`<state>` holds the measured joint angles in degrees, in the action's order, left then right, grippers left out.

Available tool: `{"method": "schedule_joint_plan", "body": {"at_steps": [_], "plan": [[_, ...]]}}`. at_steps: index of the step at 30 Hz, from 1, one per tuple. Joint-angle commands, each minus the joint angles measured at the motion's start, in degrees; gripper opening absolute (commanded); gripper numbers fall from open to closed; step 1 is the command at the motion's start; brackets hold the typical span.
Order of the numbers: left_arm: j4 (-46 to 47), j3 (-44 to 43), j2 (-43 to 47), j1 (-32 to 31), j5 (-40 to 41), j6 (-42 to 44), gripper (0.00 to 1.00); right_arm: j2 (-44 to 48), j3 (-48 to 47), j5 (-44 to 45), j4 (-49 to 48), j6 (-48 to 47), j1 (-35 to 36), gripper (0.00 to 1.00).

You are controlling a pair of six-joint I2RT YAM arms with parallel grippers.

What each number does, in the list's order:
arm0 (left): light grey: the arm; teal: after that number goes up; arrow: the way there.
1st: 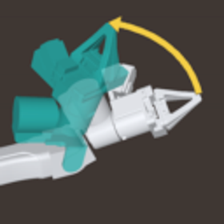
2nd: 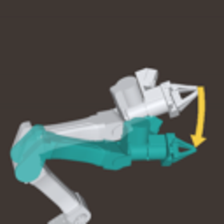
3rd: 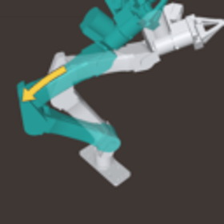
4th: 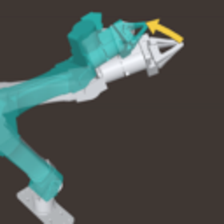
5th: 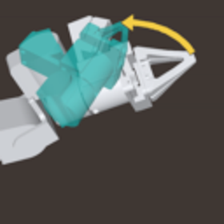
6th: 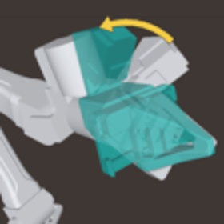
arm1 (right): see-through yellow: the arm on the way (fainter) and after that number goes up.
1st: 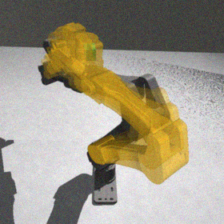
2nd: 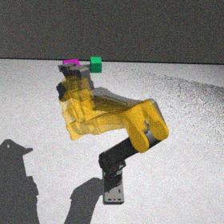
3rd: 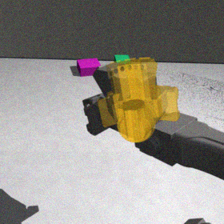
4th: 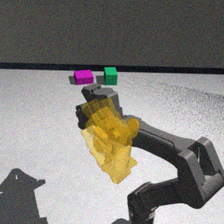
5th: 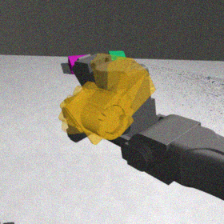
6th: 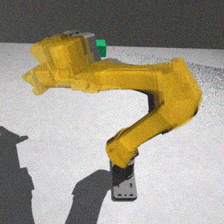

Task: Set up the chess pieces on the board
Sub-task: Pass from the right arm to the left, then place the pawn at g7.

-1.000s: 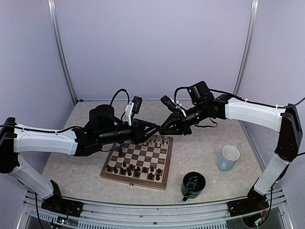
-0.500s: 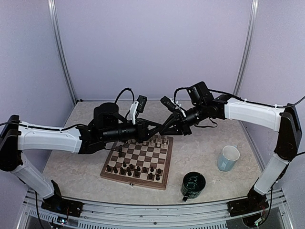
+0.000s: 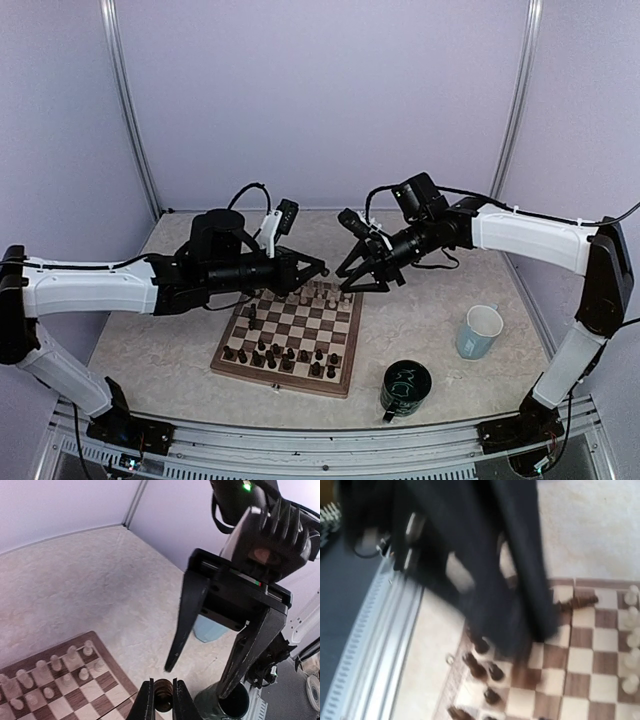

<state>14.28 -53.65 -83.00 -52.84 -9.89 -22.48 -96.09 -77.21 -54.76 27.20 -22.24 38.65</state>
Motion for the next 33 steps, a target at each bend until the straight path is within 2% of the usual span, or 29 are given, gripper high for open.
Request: {"method": "schedule_joint_plan", "body": {"at_steps": [1,7,9,14,21,33], "plan": [[-15.1,-1.8,6.5,2.6,9.2,2.2,0.05,3.0,1.4,4.2,5.1,-7.1,-4.1,0.5],[-33.6,0.0,11.1,3.5,22.2,-4.3,0.04,5.8,9.4,12.1,-2.0,-7.8,-7.2,0.51],[-38.1,1.2,12.3,3.2,24.2,-7.1,0.04,5.8,10.0,14.7,-2.2,-8.3,-7.6,0.51],[-46.5,3.3,13.7,3.0,25.3,-12.5,0.05,5.2,10.1,15.1,-2.4,-8.5,-8.1,0.51],[-44.9,8.0,11.4,2.5,22.2,-14.9,0.05,4.4,10.7,15.7,-2.6,-9.4,-8.0,0.5],[-39.1,10.2,5.6,0.7,20.3,-14.9,0.05,4.3,11.0,15.4,-2.9,-9.7,-8.1,0.5]]}}
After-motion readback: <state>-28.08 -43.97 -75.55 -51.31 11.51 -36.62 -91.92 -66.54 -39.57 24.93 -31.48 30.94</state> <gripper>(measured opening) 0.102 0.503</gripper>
